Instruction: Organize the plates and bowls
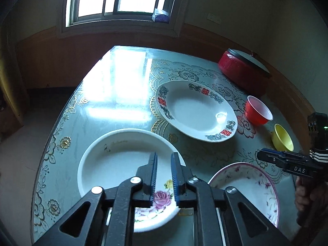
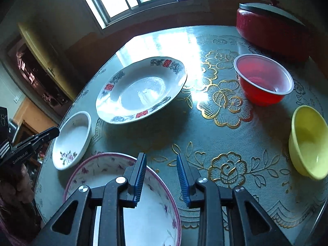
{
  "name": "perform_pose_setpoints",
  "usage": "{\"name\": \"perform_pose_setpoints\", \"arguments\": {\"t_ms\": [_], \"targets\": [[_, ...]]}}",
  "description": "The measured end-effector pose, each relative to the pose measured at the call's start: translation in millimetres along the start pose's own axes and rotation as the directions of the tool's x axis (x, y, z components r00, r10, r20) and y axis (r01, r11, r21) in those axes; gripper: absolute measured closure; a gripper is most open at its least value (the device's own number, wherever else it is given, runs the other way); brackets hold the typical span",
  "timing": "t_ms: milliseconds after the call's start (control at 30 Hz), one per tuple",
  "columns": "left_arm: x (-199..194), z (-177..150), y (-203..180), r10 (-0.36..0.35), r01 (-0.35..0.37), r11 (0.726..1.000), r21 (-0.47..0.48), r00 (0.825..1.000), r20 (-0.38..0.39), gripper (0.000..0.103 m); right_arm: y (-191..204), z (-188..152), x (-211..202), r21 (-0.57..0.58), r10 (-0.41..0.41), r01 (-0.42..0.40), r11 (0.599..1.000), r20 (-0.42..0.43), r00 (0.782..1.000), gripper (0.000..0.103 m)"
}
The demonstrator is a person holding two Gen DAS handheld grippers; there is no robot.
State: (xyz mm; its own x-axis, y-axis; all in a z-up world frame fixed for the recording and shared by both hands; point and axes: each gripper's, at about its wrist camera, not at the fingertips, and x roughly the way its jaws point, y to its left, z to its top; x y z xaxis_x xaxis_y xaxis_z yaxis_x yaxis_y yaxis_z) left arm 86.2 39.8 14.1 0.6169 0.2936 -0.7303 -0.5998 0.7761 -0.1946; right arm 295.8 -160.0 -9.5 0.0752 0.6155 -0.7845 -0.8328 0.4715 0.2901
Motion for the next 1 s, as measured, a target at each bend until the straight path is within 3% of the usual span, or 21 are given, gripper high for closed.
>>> {"name": "perform_pose_setpoints", "arguments": {"t_ms": [133, 333, 467, 567, 700, 800, 900, 1000], "targets": [[21.6, 19.6, 1.1, -0.049, 0.049, 0.999, 0.004, 0.998, -0.045, 0.076, -13.8, 16.1, 8.0, 0.149, 0.066, -0.072, 0.986, 0.043, 0.997, 0.073], [52.3, 54.9, 10.4, -0.098, 0.094, 0.994, -0.047, 0.990, -0.097, 0.076, -29.1, 49.1, 29.2, 0.324, 0.103, -0.121, 0.938, 0.073, 0.992, 0.073], [78.7, 76.6, 19.0, -0.100, 0.092, 0.993, -0.077, 0.988, -0.119, 0.075, -32.7, 65.2, 53.9, 0.355, 0.065, -0.073, 0.932, 0.034, 0.997, 0.073], [98.5, 90.7, 23.9, -0.095, 0.084, 0.992, -0.091, 0.988, -0.126, 0.074, -39.0, 70.2, 70.1, 0.393, 0.091, -0.087, 0.915, 0.010, 0.996, 0.073], [125.0, 107.0, 22.1, -0.128, 0.113, 0.989, -0.099, 0.979, -0.157, 0.076, -35.1, 77.8, 79.5, 0.356, 0.081, -0.080, 0.931, 0.014, 0.997, 0.088], [146.7, 111.8, 17.4, -0.127, 0.112, 0.990, -0.090, 0.973, -0.193, 0.076, -28.9, 81.3, 81.3, 0.314, 0.059, -0.058, 0.948, 0.006, 0.998, 0.087], [156.6, 113.0, 9.5, -0.097, 0.091, 0.995, -0.039, 0.974, -0.206, 0.080, -35.2, 83.2, 86.5, 0.332, 0.111, -0.103, 0.938, -0.007, 0.994, 0.087], [155.6, 109.2, 4.1, -0.143, 0.142, 0.990, -0.023, 0.963, -0.229, 0.081, -36.9, 81.7, 92.2, 0.332, 0.100, -0.081, 0.940, -0.042, 0.994, 0.083]]}}
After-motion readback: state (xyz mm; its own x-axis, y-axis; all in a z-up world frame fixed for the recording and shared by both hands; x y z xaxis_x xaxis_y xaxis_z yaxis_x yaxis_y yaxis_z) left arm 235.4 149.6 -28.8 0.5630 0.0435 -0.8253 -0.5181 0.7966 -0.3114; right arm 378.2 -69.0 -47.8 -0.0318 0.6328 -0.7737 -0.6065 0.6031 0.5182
